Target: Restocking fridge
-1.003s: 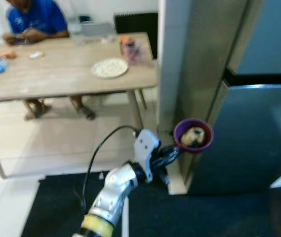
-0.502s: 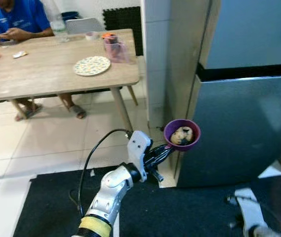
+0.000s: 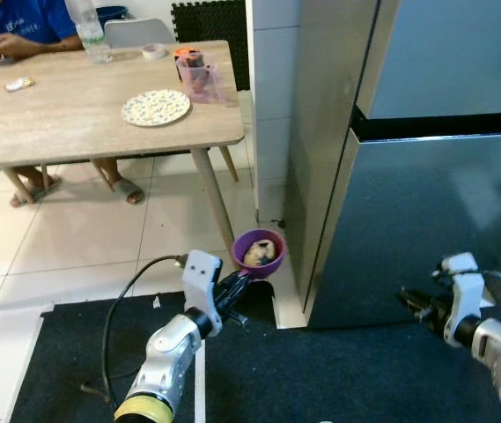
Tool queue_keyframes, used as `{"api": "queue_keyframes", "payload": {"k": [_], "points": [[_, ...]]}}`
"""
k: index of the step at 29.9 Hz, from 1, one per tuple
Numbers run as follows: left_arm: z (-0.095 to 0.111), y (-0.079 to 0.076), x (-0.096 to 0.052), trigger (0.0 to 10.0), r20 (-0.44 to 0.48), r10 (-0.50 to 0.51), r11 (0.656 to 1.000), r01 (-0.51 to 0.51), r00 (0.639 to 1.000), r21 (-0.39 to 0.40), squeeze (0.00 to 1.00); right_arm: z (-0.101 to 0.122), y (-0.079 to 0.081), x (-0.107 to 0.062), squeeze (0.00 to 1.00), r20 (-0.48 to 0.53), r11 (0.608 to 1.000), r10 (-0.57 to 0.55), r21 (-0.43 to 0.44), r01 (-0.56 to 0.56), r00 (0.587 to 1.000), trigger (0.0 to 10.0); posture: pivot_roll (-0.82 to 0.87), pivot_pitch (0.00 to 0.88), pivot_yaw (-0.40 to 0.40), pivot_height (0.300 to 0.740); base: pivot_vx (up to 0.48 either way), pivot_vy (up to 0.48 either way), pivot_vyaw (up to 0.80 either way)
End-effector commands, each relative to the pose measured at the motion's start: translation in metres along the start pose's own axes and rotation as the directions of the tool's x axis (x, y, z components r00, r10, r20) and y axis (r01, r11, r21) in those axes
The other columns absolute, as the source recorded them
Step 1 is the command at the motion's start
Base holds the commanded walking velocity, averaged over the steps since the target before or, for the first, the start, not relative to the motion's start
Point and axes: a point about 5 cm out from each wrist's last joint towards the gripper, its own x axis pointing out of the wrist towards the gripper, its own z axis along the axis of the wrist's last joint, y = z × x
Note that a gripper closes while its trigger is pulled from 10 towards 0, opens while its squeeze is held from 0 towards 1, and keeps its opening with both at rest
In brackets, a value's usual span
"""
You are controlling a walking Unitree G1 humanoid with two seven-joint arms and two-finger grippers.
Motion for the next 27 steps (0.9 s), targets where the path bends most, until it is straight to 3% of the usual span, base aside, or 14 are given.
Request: {"api": "queue_keyframes", "payload": {"k": [1, 3, 7, 10, 11, 12, 17, 18, 20, 21, 22, 24, 26, 27], "points": [[0.000, 0.008, -0.007, 10.0, 0.026, 0.044, 0.999, -0.045, 0.999, 0.013, 0.00, 0.029, 0.001, 0.000, 1.00, 0.105, 0.993, 0.122, -0.023, -0.120, 0.987, 10.0, -0.02, 0.036, 0.008, 0.740, 0.000, 0.000, 0.00], [0.000, 0.011, -0.008, 10.0, 0.036, 0.067, 0.997, -0.068, 0.997, 0.028, 0.00, 0.059, 0.007, 0.002, 1.00, 0.195, 0.974, 0.223, -0.077, -0.211, 0.955, 10.0, -0.02, 0.037, 0.007, 0.740, 0.000, 0.000, 0.00], [0.000, 0.013, -0.009, 10.0, 0.043, 0.082, 0.996, -0.083, 0.996, 0.041, 0.00, 0.087, 0.013, 0.005, 1.00, 0.257, 0.953, 0.295, -0.150, -0.263, 0.921, 10.0, -0.02, 0.040, 0.004, 0.740, 0.000, 0.000, 0.00], [0.001, 0.015, -0.008, 10.0, 0.050, 0.095, 0.993, -0.098, 0.994, 0.062, 0.00, 0.131, 0.022, 0.012, 1.00, 0.307, 0.916, 0.372, -0.274, -0.293, 0.876, 10.0, -0.02, 0.046, 0.002, 0.740, 0.000, 0.000, 0.00], [0.001, 0.015, -0.008, 10.0, 0.050, 0.095, 0.993, -0.098, 0.994, 0.062, 0.00, 0.131, 0.022, 0.012, 1.00, 0.307, 0.916, 0.372, -0.274, -0.293, 0.876, 10.0, -0.02, 0.046, 0.002, 0.740, 0.000, 0.000, 0.00], [0.002, 0.014, -0.007, 10.0, 0.057, 0.090, 0.993, -0.094, 0.994, 0.069, 0.00, 0.147, 0.026, 0.018, 1.00, 0.265, 0.889, 0.391, -0.356, -0.288, 0.881, 10.0, -0.02, 0.049, 0.000, 0.740, 0.000, 0.000, 0.00], [0.001, 0.011, -0.006, 10.0, 0.057, 0.078, 0.993, -0.082, 0.995, 0.085, 0.00, 0.160, 0.029, 0.030, 1.00, 0.172, 0.848, 0.353, -0.474, -0.236, 0.920, 10.0, -0.02, 0.052, -0.002, 0.740, 0.000, 0.000, 0.00], [0.000, 0.009, -0.005, 10.0, 0.059, 0.072, 0.993, -0.077, 0.996, 0.090, 0.00, 0.165, 0.032, 0.037, 1.00, 0.119, 0.811, 0.321, -0.547, -0.208, 0.940, 10.0, -0.02, 0.054, -0.002, 0.740, 0.000, 0.000, 0.00], [0.000, 0.009, -0.005, 10.0, 0.059, 0.072, 0.993, -0.077, 0.996, 0.090, 0.00, 0.165, 0.032, 0.037, 1.00, 0.119, 0.811, 0.321, -0.547, -0.208, 0.940, 10.0, -0.02, 0.054, -0.002, 0.740, 0.000, 0.000, 0.00], [0.000, 0.007, -0.005, 10.0, 0.060, 0.064, 0.993, -0.069, 0.996, 0.095, 0.00, 0.170, 0.036, 0.043, 1.00, 0.084, 0.772, 0.299, -0.607, -0.189, 0.951, 10.0, -0.02, 0.056, -0.004, 0.740, 0.000, 0.000, 0.00], [0.000, 0.007, -0.005, 10.0, 0.060, 0.064, 0.993, -0.069, 0.996, 0.095, 0.00, 0.170, 0.036, 0.043, 1.00, 0.084, 0.772, 0.299, -0.607, -0.189, 0.951, 10.0, -0.02, 0.056, -0.004, 0.740, 0.000, 0.000, 0.00], [0.000, 0.004, -0.003, 10.0, 0.068, 0.052, 0.993, -0.059, 0.996, 0.104, 0.00, 0.186, 0.040, 0.054, 1.00, 0.104, 0.717, 0.211, -0.693, -0.082, 0.972, 10.0, -0.01, 0.056, -0.009, 0.740, 0.000, 0.000, 0.00], [0.000, 0.004, -0.003, 10.0, 0.070, 0.050, 0.993, -0.057, 0.996, 0.107, 0.00, 0.190, 0.040, 0.056, 1.00, 0.118, 0.705, 0.187, -0.707, -0.050, 0.975, 10.0, -0.01, 0.056, -0.009, 0.740, 0.000, 0.000, 0.00], [0.000, 0.003, -0.002, 10.0, 0.074, 0.047, 0.992, -0.055, 0.996, 0.111, 0.00, 0.198, 0.038, 0.059, 0.18, 0.087, 0.624, 0.102, -0.781, 0.004, 0.991, 10.0, -0.01, 0.056, -0.009, 0.740, 0.000, 0.000, 0.00]]}}
